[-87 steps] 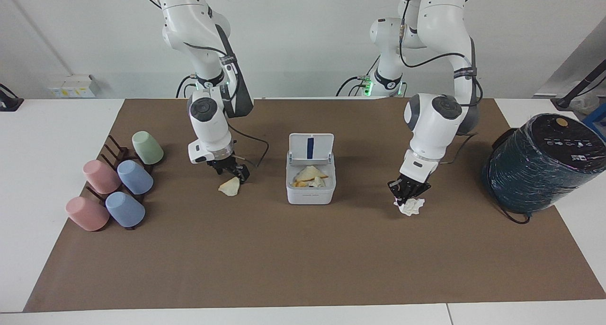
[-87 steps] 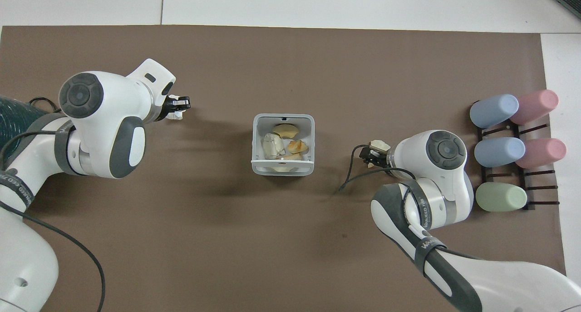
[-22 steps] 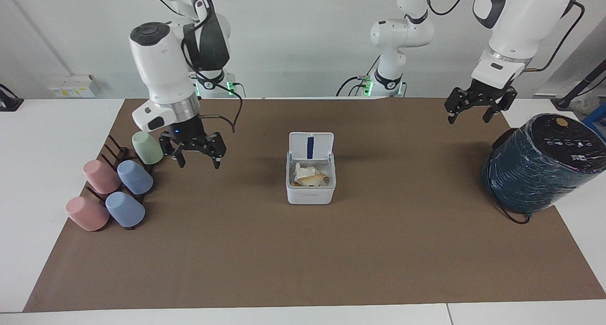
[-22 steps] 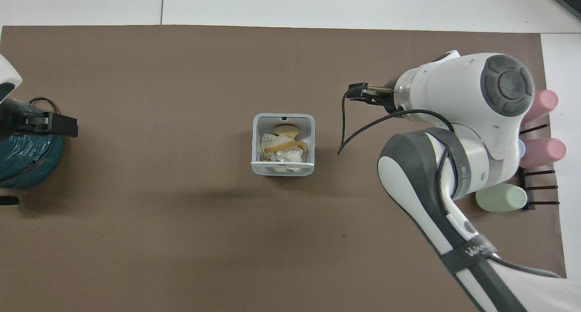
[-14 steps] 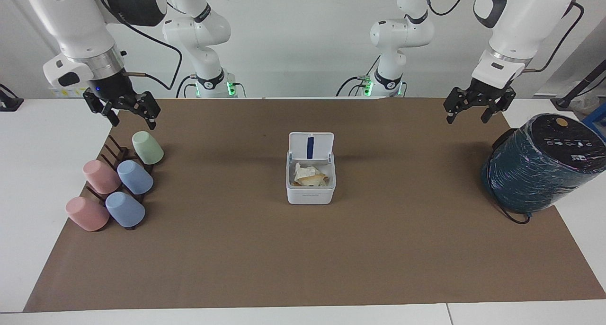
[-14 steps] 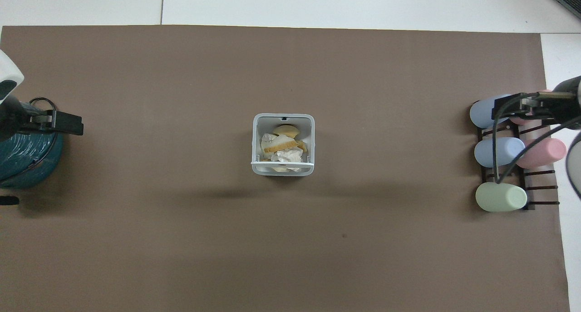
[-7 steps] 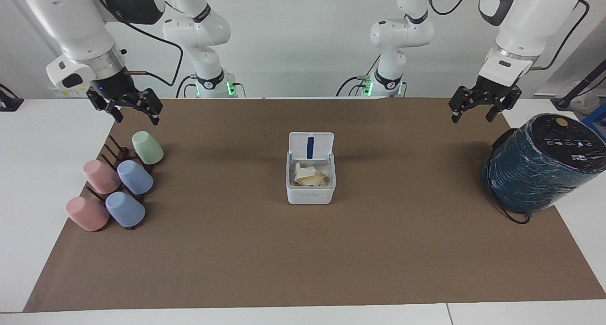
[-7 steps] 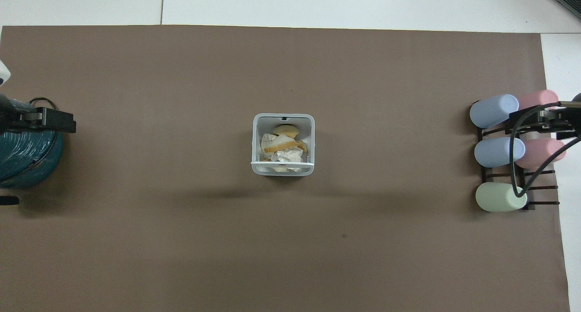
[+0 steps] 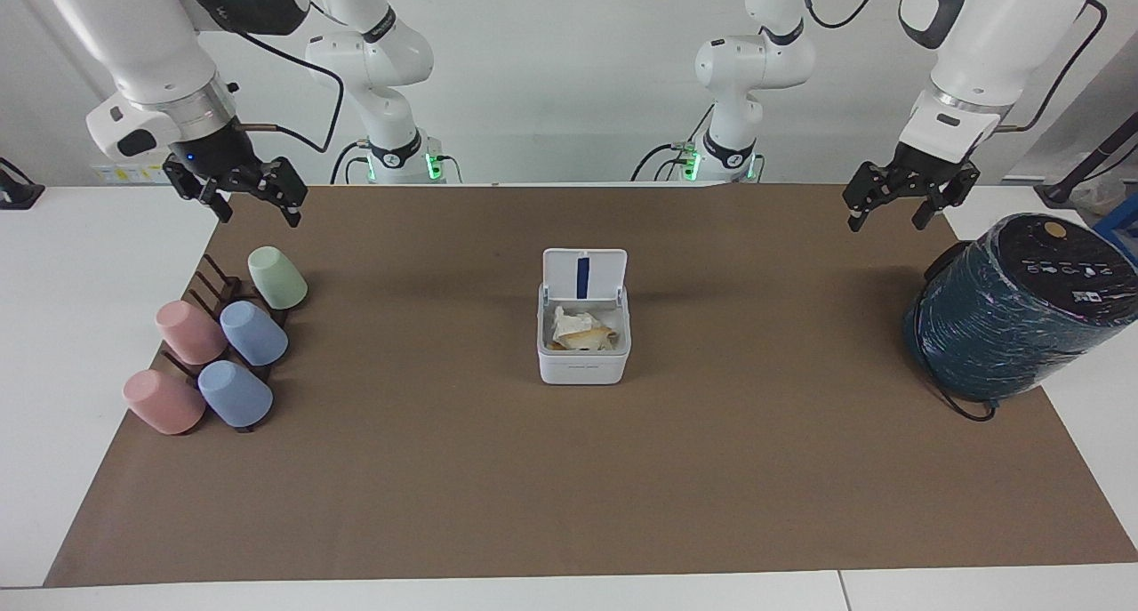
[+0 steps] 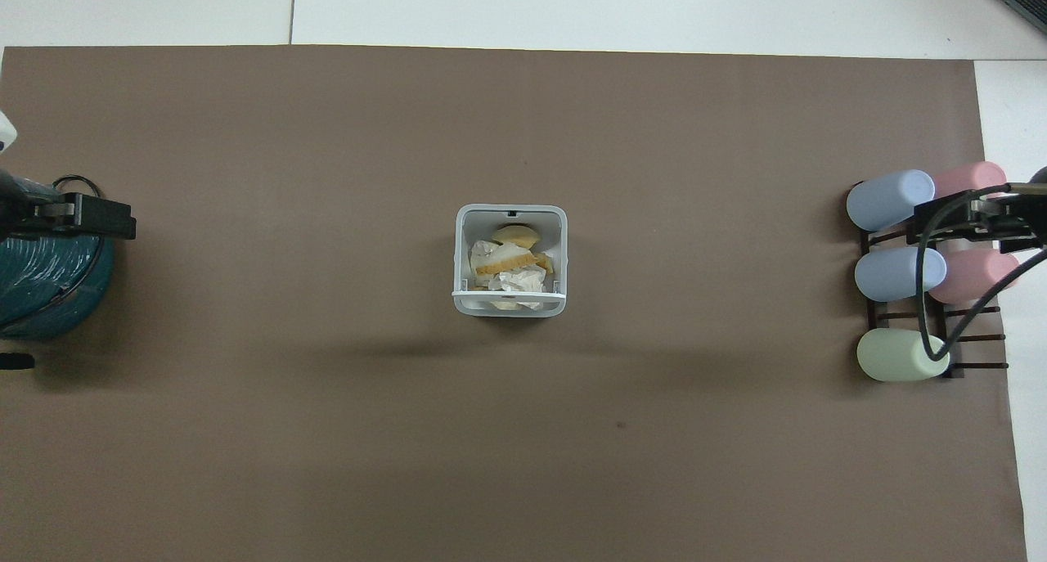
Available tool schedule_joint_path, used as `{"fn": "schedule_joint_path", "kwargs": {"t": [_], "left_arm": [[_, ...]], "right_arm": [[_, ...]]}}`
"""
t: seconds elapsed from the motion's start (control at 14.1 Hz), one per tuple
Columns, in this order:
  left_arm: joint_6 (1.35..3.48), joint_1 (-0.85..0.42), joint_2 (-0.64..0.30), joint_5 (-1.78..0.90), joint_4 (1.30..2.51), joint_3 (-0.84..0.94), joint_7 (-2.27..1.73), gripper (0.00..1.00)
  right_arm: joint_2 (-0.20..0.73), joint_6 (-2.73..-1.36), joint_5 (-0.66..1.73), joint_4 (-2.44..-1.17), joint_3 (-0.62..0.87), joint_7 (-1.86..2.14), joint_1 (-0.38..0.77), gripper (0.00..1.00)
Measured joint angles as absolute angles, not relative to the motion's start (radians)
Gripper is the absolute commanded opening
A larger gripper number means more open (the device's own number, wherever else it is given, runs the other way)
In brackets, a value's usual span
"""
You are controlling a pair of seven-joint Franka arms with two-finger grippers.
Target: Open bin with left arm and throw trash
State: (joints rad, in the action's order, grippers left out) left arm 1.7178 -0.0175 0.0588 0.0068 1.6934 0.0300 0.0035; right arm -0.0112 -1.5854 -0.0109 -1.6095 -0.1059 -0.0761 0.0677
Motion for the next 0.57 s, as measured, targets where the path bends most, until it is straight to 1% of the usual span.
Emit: {"fn": "schedule_joint_path", "kwargs": {"t": [0.57], "left_arm": [[1.718, -0.018, 0.059, 0.007, 1.693, 0.03, 0.004, 1.0]], "right_arm": [[-0.011, -1.579, -0.015, -1.61, -0.106, -0.076, 0.067, 1.0]]}}
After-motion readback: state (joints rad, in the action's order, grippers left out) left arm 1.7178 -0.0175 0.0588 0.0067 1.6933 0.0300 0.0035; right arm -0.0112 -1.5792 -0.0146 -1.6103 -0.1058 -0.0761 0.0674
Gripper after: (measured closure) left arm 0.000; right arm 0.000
